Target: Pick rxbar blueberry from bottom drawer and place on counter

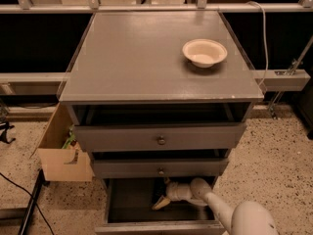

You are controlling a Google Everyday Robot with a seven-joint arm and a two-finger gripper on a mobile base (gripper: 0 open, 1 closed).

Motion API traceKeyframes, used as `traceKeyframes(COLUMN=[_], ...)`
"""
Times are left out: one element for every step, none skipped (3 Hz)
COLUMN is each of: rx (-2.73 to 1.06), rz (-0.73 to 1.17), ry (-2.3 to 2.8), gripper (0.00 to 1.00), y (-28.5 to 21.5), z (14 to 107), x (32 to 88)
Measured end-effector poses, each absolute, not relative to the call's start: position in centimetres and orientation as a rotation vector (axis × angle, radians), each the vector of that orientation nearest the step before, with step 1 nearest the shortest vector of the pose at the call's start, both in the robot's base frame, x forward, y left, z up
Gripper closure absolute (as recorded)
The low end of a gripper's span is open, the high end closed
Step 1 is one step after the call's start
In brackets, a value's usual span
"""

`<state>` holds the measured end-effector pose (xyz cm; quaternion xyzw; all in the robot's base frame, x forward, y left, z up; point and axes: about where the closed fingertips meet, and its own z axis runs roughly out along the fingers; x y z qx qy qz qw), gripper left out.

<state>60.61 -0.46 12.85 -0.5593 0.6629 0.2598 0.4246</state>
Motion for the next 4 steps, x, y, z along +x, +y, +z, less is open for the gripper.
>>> traceKeyframes(rx=[-1.429, -1.445, -1.456, -1.458], rz=[0.598, 0.569, 0.553, 0.55], ry=[1.682, 1.705, 1.756, 1.811], gripper=[0.0, 0.0, 0.0, 0.0], y=[-0.6, -0.6, -0.7, -0.9], z=[12.3, 11.9, 11.4, 10.8], x=[60.8, 60.9, 61.1, 61.2])
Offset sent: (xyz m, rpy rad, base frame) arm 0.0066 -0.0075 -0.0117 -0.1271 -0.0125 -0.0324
